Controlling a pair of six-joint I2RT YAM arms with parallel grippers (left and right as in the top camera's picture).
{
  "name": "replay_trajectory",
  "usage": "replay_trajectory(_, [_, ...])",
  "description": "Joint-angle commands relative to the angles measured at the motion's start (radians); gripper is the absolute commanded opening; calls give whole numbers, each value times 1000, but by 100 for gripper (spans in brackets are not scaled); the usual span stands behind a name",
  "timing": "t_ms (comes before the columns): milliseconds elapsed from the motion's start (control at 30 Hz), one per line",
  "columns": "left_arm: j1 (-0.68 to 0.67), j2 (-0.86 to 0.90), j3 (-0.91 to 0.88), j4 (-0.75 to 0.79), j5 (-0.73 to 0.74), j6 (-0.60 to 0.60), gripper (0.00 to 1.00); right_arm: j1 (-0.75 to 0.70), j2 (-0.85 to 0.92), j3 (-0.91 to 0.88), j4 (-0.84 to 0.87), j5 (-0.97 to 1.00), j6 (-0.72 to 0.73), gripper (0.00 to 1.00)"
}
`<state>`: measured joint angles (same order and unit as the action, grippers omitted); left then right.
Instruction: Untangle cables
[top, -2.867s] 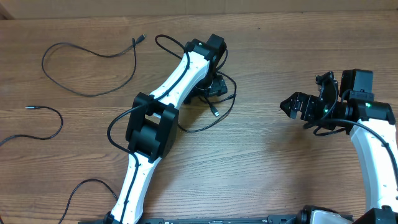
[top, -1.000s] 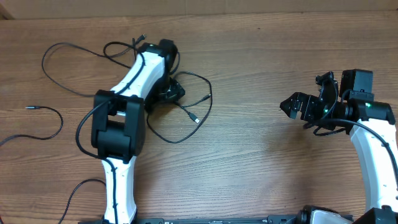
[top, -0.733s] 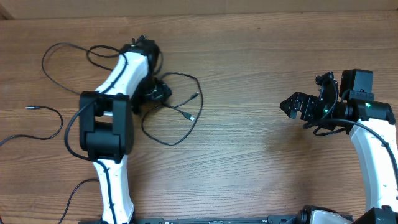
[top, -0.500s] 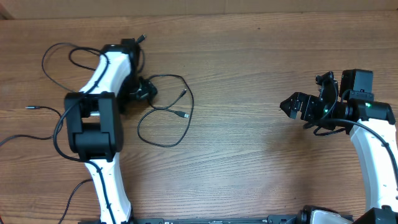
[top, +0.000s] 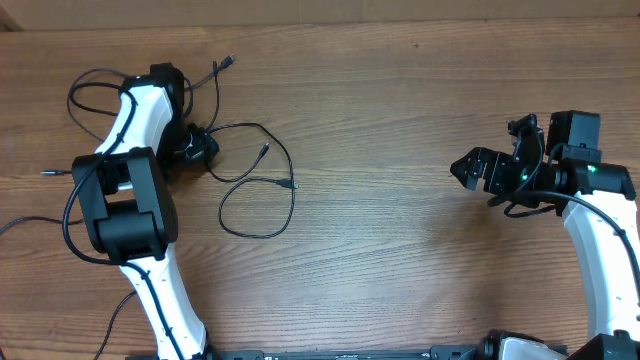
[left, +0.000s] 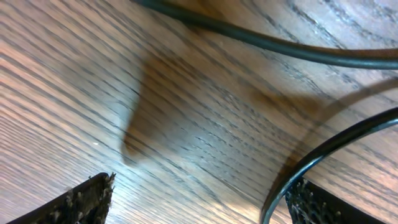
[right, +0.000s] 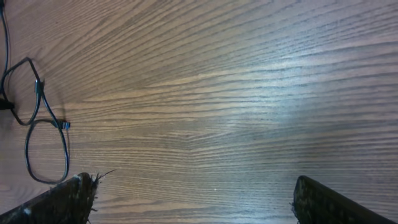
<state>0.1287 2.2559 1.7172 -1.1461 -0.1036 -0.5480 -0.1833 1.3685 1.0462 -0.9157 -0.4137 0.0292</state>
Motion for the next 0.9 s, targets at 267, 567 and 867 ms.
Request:
replay_trajectory(267, [-46,-260,-92,27,-79,164,99,-2,3,0,9,21,-4,100])
replay_trajectory(567, [-168,-532,-92,-40,-78,259,100,-1,2,1,9,16,-4,99])
replay_trajectory(867, [-407,-665,-92,-142,-71,361,100,61,-23,136,-71,158,22,100])
